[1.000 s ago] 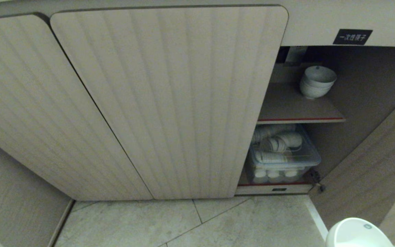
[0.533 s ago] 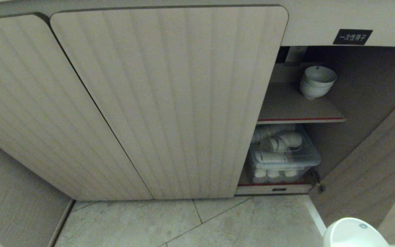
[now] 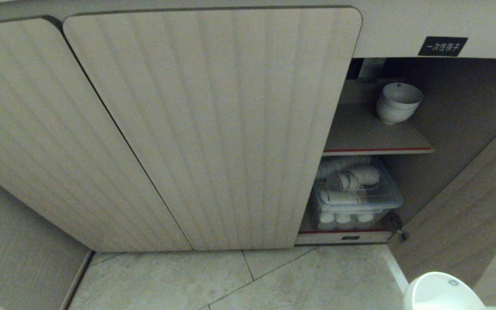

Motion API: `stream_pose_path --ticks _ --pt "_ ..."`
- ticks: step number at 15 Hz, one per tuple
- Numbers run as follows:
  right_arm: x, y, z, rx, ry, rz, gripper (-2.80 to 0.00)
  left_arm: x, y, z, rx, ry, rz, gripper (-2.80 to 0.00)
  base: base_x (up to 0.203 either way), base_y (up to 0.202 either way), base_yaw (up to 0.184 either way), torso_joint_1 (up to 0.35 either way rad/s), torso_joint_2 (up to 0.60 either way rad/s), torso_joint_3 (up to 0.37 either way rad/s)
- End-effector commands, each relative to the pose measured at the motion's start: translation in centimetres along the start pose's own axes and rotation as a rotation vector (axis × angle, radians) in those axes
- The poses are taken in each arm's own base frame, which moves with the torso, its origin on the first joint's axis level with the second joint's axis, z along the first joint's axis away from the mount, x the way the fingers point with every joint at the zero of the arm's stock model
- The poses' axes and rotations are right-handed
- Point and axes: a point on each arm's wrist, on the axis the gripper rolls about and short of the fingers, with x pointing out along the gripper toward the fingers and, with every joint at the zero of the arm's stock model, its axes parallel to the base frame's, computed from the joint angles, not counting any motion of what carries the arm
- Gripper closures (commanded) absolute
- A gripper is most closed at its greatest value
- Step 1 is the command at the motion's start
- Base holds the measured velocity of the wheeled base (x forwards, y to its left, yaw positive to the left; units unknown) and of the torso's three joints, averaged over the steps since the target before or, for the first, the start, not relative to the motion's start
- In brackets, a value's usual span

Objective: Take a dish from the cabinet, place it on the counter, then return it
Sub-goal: Place it on the table

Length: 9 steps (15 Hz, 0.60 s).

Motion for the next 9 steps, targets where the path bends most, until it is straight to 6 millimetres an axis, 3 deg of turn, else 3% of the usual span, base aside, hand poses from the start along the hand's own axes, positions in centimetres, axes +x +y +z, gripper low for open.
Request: stream_pose_path --ticks 1,9 --pt "0.01 0.01 0.07 0.001 0.001 0.001 0.0 0.0 0.0 0.0 0.0 0.0 0.0 0.0 0.0 0.0 0.0 0.0 0.0 0.0" --pt "0.0 0.06 0.21 -0.003 -0.002 0.002 0.0 0.0 0.0 0.0 0.0 0.0 0.0 0.0 0.0 0.0 0.0 0.0 0.0 0.0"
